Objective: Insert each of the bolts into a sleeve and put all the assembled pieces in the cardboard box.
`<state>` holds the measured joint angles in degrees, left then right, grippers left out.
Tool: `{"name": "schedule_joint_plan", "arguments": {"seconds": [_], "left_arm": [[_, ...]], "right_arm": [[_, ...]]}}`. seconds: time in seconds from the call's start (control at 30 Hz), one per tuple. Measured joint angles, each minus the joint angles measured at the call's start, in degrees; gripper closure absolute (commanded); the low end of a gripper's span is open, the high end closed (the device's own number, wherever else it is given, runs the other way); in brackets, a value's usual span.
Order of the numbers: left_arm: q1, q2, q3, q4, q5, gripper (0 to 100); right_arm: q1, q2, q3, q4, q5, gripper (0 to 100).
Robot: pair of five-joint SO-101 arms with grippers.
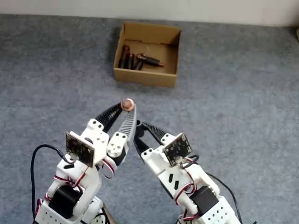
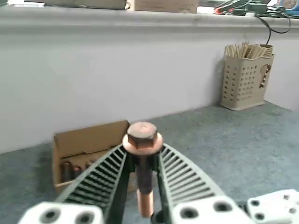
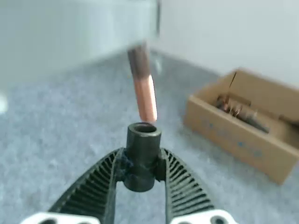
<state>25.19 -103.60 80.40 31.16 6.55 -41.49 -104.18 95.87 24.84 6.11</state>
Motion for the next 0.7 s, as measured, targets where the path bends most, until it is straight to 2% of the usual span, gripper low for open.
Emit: {"name": "schedule_joint_plan", "arguments": {"seconds": [0.13, 0.7], "left_arm": [[2.2, -0.1, 0.0, -0.2, -0.1, 99], [2.6, 0.0, -6.0, 3.3, 0.3, 99]], "right_arm": [[0.1, 0.0, 0.0, -2.3, 0.8, 99.4], [-0.1, -0.1, 0.1, -2.8, 1.0, 99.4]]}}
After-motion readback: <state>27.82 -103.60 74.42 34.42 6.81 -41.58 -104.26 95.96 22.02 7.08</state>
